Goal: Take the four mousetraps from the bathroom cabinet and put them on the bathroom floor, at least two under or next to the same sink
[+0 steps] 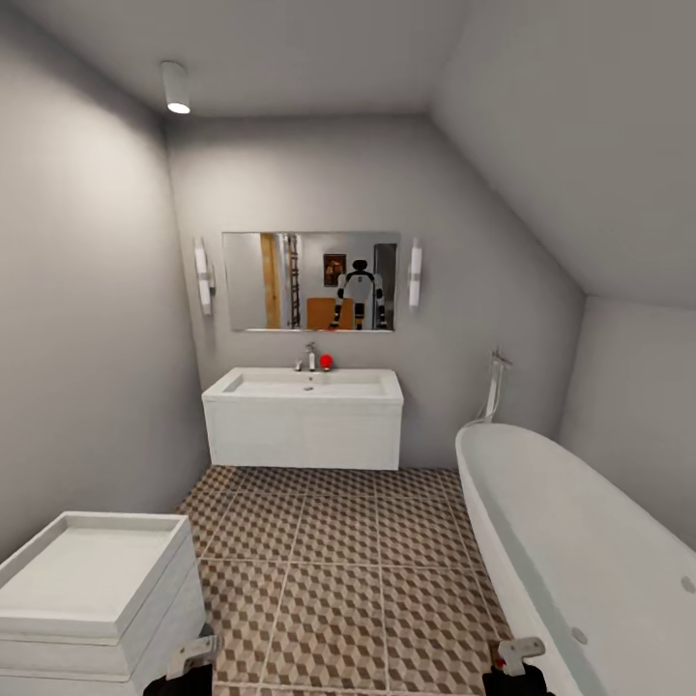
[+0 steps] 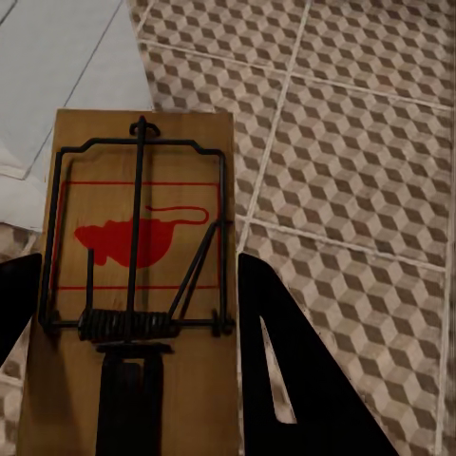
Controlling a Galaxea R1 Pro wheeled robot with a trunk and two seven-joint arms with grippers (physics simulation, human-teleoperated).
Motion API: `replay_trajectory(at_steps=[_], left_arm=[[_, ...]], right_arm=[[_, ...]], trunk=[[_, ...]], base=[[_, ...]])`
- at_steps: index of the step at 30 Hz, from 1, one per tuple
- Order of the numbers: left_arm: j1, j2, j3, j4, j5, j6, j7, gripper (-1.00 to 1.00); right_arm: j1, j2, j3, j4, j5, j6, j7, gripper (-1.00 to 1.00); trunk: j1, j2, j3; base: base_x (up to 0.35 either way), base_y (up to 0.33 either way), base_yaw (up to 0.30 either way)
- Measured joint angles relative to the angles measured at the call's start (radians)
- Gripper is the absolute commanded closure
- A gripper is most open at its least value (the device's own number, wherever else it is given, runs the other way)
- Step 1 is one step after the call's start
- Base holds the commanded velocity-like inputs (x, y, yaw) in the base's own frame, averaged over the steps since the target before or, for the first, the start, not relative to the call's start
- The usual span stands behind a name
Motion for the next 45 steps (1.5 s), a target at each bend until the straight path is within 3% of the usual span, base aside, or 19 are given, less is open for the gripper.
replay_trajectory(at_steps=[14, 45], left_arm=[[0.000, 0.001, -0.001, 0.000, 0.000, 0.000, -0.002, 1.00], [0.000, 0.001, -0.001, 0.000, 0.000, 0.000, -0.002, 1.00]], right_arm=[[0.000, 0.000, 0.001, 0.000, 0.009, 0.000, 0.000, 1.00], [0.000, 0.001, 0.001, 0.000, 0.008, 0.002, 0.000, 1.00]], trunk=[[0.000, 0.000, 0.000], [0.000, 0.000, 0.000]], base=[[0.077, -0.013, 0.000], [0.326, 0.003, 0.000]])
